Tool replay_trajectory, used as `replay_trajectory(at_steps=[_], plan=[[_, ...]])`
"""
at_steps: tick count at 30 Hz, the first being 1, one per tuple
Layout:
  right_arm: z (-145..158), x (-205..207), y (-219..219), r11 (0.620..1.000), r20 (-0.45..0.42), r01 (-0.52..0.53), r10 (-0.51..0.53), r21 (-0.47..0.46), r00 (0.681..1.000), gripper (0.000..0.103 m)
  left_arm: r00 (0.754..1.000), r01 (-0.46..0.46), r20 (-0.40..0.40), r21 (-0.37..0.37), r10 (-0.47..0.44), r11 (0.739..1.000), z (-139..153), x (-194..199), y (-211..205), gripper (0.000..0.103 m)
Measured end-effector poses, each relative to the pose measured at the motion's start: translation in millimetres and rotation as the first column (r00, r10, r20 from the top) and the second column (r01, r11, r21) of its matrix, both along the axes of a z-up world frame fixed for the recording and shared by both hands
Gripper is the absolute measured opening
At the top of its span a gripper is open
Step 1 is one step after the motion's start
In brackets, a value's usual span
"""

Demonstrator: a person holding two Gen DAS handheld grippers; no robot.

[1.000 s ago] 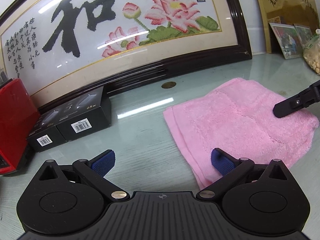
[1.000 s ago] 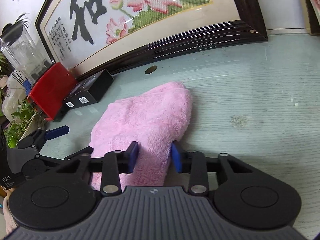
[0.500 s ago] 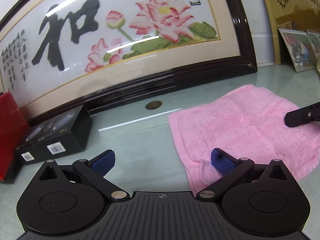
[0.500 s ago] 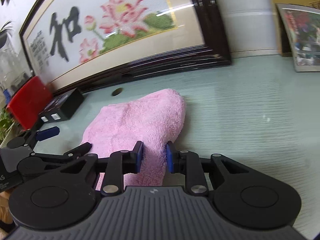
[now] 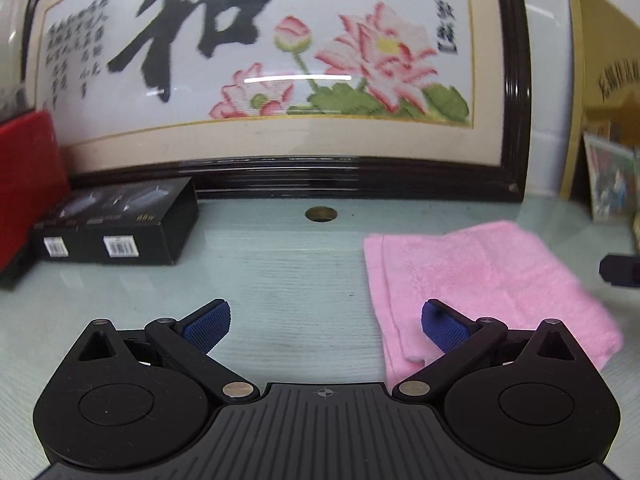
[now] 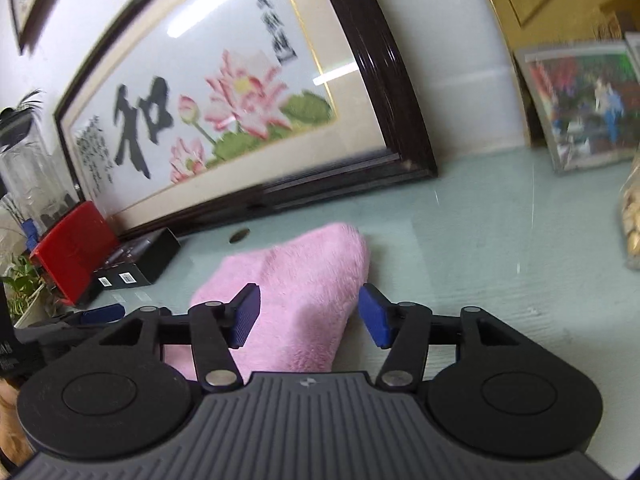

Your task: Fold towel

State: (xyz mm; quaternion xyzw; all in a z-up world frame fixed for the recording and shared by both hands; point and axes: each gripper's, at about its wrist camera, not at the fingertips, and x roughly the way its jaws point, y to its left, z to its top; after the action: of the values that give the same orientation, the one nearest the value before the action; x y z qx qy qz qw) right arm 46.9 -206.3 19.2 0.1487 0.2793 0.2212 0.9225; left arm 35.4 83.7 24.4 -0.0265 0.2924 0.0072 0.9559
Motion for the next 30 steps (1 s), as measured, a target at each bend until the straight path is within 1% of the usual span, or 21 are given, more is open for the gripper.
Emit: replay_trajectory(at_steps=[1, 4, 6, 10, 12, 13, 15, 20, 22, 23, 26, 27, 29, 30], plan=[[-0.6, -2.7, 1.7, 1.000, 0.007, 0.003, -0.003, -0.016, 1.000, 0.062, 1.000, -0.002, 0.007, -0.021, 0.002, 1.000, 1.3, -4.7, 3.6, 0.103], [-2.4, -10.5, 8.4, 0.997, 0.029, 0.017, -0.015, -0.074, 0.999, 0.064, 1.000, -0.003, 0.018, -0.045, 0.004, 0.999, 2.6, -12.9, 6.2, 0.103], [-2.2, -17.0, 14.5, 0.993, 0.051, 0.010, -0.004, -0.114, 0.999, 0.072, 1.000, -0.007, 0.012, -0.045, 0.008, 0.999, 1.0, -15.8, 4.0, 0.103], [-0.8, -29.4, 23.9, 0.982, 0.088, 0.017, -0.001, -0.191, 0.996, 0.080, 1.000, 0.004, 0.005, -0.027, -0.004, 1.000, -2.7, -23.7, -5.0, 0.103], [-1.9, -36.5, 24.9, 0.976, 0.108, 0.042, -0.019, -0.214, 0.994, 0.084, 1.000, 0.010, 0.006, -0.022, -0.010, 1.000, -4.2, -28.4, -9.8, 0.103], [-4.4, -39.6, 24.6, 0.973, 0.106, 0.046, -0.023, -0.225, 0.994, 0.088, 1.000, 0.015, 0.006, -0.023, -0.015, 1.000, -4.6, -30.9, -12.9, 0.103], [-6.9, -42.2, 24.3, 0.967, 0.080, 0.057, -0.038, -0.248, 0.996, 0.088, 1.000, 0.023, 0.004, -0.024, -0.023, 0.999, -5.2, -34.7, -17.8, 0.103], [-8.8, -52.5, 24.9, 0.951, 0.081, 0.080, -0.058, -0.298, 0.995, 0.093, 0.998, 0.051, -0.029, -0.036, -0.052, 0.998, -8.7, -44.6, -32.2, 0.103], [-12.4, -58.2, 23.3, 0.945, 0.075, 0.094, -0.074, -0.312, 0.994, 0.095, 0.997, 0.067, -0.042, -0.010, -0.067, 0.998, -11.5, -48.4, -41.3, 0.103], [-14.1, -60.1, 21.1, 0.946, 0.061, 0.096, -0.080, -0.310, 0.995, 0.097, 0.997, 0.070, -0.045, -0.001, -0.070, 0.998, -12.5, -49.3, -44.0, 0.103], [-18.1, -64.2, 13.6, 0.949, 0.019, 0.100, -0.099, -0.299, 0.995, 0.098, 0.994, 0.083, -0.069, 0.019, -0.082, 0.996, -17.2, -51.2, -51.7, 0.103], [-18.5, -65.4, 11.2, 0.948, 0.015, 0.108, -0.108, -0.299, 0.994, 0.101, 0.992, 0.089, -0.087, 0.020, -0.087, 0.996, -19.4, -50.9, -54.0, 0.103], [-19.8, -66.8, 7.1, 0.945, 0.004, 0.122, -0.127, -0.305, 0.992, 0.101, 0.989, 0.097, -0.118, 0.016, -0.095, 0.995, -23.2, -50.4, -57.3, 0.103], [-20.7, -66.8, 5.8, 0.941, -0.004, 0.128, -0.136, -0.312, 0.991, 0.102, 0.989, 0.097, -0.119, 0.025, -0.093, 0.995, -24.0, -51.7, -59.7, 0.103]])
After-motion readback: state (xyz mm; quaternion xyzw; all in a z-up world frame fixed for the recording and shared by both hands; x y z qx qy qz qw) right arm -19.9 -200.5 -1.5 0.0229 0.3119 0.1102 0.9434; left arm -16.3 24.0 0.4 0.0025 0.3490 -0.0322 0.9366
